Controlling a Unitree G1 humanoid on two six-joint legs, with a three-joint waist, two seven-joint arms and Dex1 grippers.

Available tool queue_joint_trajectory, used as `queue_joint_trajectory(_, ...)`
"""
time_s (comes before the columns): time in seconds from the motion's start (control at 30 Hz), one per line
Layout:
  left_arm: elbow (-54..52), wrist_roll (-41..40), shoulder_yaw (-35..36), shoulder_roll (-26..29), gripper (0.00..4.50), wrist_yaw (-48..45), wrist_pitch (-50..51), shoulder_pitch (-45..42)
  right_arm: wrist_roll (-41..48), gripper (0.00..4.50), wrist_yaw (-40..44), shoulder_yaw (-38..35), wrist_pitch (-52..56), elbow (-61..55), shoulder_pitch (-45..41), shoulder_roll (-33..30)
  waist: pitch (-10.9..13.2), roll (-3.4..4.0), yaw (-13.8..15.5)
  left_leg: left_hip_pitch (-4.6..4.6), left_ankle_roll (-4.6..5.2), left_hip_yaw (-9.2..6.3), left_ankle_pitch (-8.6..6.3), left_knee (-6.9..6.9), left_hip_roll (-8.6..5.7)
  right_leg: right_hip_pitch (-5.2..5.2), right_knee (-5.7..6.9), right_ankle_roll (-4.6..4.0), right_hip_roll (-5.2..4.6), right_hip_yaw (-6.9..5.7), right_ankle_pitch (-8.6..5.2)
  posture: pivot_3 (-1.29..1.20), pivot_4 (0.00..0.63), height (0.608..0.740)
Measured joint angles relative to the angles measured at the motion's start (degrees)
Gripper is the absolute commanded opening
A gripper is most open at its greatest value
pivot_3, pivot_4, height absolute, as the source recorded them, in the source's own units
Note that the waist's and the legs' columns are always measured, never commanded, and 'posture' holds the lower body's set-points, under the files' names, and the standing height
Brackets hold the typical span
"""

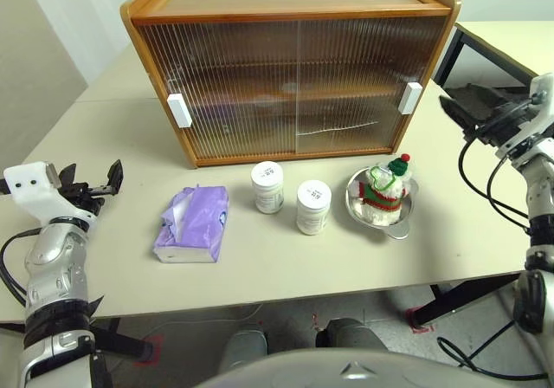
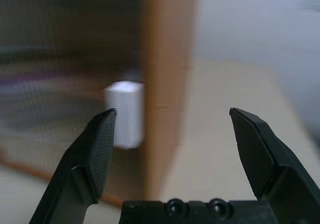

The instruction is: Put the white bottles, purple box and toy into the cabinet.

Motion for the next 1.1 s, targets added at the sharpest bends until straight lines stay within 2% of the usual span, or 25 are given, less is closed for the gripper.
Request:
queue_joint_trajectory(0.3,-6.7,-0.8,0.0,1.3,4.45,-1.2,4.3,1.9,11.0,4.5,11.3,4.2,18.7,-22.3,4.4,-4.6,0.0,-0.08,-0.5,-0.22,-0.01,0.32,-0.02,0.09,-0.04,0.02,-0.02,-0.01,0.52,-0.09,-0.01,-0.08,0.0,0.74)
queue_joint_trajectory(0.63,-16.7,-4.5,0.6,2.0,4.45,-5.1,12.5,6.2,17.4,4.5,18.2,11.3,26.4,-35.2,4.2,-4.8,-0.1,-0.15,-0.5,-0.05,-0.02,0.37,-0.08,0.07,-0.04,-0.03,0.01,-0.25,0.6,-0.09,-0.05,-0.04,0.0,0.74)
queue_joint_trajectory(0.83,-24.4,-9.2,2.2,3.2,4.45,-9.1,18.9,10.0,18.4,4.5,19.0,14.0,26.9,-36.8,2.8,-3.8,-0.1,-0.18,0.0,-0.02,0.02,0.39,-0.17,0.07,-0.03,-0.08,0.02,-0.38,0.61,-0.08,-0.11,-0.02,0.0,0.74)
queue_joint_trajectory(1.03,-25.9,-10.6,4.5,4.2,4.45,-11.1,21.5,12.6,17.7,4.5,19.3,14.3,24.9,-34.2,2.4,-2.4,-0.1,-0.22,1.0,0.05,0.02,0.38,-0.19,0.06,0.01,-0.26,0.14,-0.6,0.64,-0.04,-0.09,-0.01,0.0,0.74)
queue_joint_trajectory(1.1,-26.6,-11.6,4.9,4.2,4.06,-11.8,22.2,13.0,17.3,4.5,19.3,14.3,24.1,-33.1,2.4,-2.1,-0.1,-0.22,1.2,0.05,0.01,0.38,-0.18,0.06,0.01,-0.28,0.16,-0.62,0.64,-0.02,-0.08,-0.01,0.0,0.74)
